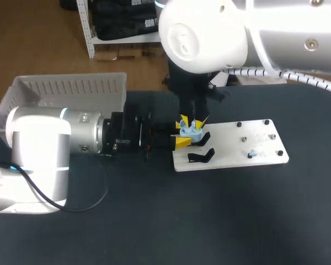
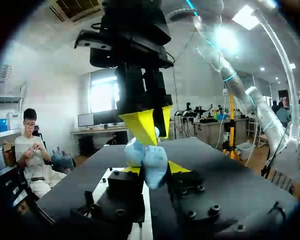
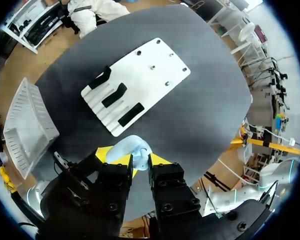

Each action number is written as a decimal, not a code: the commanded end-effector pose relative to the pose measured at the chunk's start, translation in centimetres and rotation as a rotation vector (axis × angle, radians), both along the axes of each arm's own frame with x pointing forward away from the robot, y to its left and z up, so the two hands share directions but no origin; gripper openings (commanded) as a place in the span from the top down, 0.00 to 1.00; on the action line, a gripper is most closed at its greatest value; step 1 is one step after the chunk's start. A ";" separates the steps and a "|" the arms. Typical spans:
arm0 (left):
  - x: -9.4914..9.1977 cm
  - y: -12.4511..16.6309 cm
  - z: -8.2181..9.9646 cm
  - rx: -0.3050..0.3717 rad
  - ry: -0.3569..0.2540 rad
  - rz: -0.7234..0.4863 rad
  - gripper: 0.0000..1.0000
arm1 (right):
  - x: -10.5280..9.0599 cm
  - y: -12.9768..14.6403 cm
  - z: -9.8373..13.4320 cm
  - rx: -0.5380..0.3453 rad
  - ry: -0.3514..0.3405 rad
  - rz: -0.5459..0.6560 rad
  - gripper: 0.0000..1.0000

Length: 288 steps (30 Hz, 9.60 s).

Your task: Pick up each earbud case from the left stands, insert the matching earbuds, close the lid, and place the case in the box.

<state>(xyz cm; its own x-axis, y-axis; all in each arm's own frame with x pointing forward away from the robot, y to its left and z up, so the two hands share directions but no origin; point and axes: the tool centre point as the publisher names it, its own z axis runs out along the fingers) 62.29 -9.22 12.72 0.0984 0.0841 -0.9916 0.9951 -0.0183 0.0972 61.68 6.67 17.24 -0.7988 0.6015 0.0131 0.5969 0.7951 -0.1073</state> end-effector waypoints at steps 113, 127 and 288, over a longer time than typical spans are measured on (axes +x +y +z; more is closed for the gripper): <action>-0.1 -0.2 -0.1 -0.005 -0.004 0.003 1.00 | -2.0 -5.6 2.4 0.217 -0.312 0.326 0.07; -0.1 -0.2 -0.1 -0.005 -0.004 0.003 1.00 | -2.9 -11.3 0.5 0.251 -0.307 0.410 0.38; -0.1 -0.2 -0.1 -0.005 -0.004 0.003 1.00 | -3.0 -2.3 3.9 0.233 -0.157 0.678 1.00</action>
